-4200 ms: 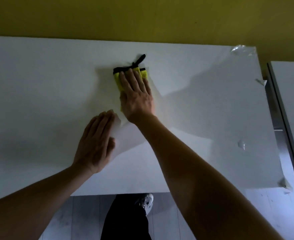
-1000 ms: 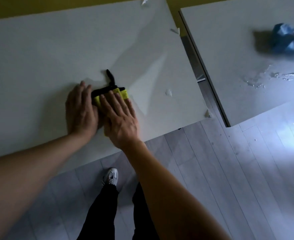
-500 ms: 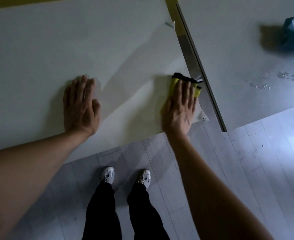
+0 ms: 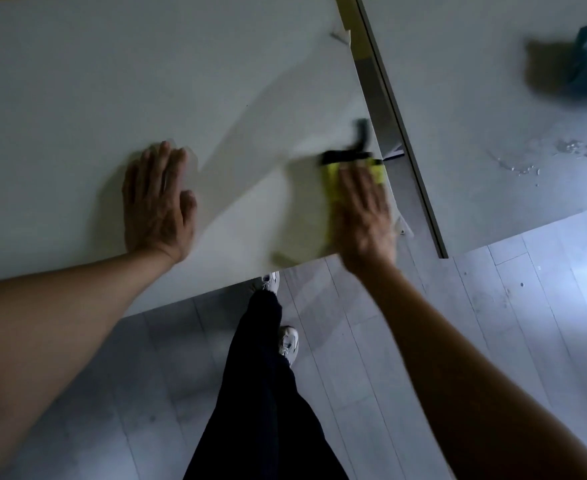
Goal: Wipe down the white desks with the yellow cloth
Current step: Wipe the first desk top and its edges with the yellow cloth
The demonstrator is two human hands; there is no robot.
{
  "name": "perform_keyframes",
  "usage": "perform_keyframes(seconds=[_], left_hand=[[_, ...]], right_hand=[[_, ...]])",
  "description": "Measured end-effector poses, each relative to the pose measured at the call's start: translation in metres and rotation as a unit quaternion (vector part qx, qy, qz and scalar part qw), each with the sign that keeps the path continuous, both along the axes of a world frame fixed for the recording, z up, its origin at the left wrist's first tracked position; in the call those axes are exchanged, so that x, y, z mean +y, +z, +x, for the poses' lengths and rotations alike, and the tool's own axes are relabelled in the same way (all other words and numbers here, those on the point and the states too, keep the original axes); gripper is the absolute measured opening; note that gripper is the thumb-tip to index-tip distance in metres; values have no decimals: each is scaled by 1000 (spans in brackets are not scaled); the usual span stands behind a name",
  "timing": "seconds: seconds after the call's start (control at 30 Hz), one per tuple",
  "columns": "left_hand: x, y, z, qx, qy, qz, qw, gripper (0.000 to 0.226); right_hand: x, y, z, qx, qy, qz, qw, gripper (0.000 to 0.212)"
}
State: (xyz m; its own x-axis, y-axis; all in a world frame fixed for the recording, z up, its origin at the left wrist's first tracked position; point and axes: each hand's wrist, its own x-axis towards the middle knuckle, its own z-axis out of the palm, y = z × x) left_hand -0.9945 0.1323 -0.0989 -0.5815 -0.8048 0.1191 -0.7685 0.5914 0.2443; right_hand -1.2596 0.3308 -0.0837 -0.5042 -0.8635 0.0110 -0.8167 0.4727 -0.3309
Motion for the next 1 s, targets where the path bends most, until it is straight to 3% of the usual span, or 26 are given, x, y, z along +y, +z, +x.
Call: perform_keyframes(seconds=[0.13, 0.23, 0.33, 0.43, 0.53, 0.7, 0.83, 0.9, 1.0], left_hand=[[-1, 0, -2, 4, 0, 0, 1000, 65], [0, 0, -2, 1, 4, 4, 1000, 66], [1, 2, -3, 3, 10, 9, 1000, 66], [-1, 3, -2, 26, 5, -3, 1000, 63], [-2, 1, 0, 27, -1, -12, 1000, 63], [-3, 0, -1, 25, -4, -12, 1000, 62], [-2, 2, -3, 26, 2, -13, 1000, 62], [-1, 2, -2, 26, 0, -16, 1000, 62], [-3, -2, 0, 15, -4, -31, 999, 59]], right_hand=[[7, 4, -22, -12, -168, 15, 986, 60], [-19, 2, 12, -2, -191, -1, 982, 62], [-62, 3, 77, -23, -28, -29, 999, 61], [-98, 12, 126, -50, 178, -42, 982, 55], [-103, 5, 93, -22, 245, -49, 968, 55], [-103, 0, -29, 17, -57, -34, 998, 62], [-127, 5, -23, 10, -182, -21, 983, 64], [-148, 2, 17, 22, -110, -28, 993, 65], [-177, 4, 88, -24, 87, -78, 993, 59]])
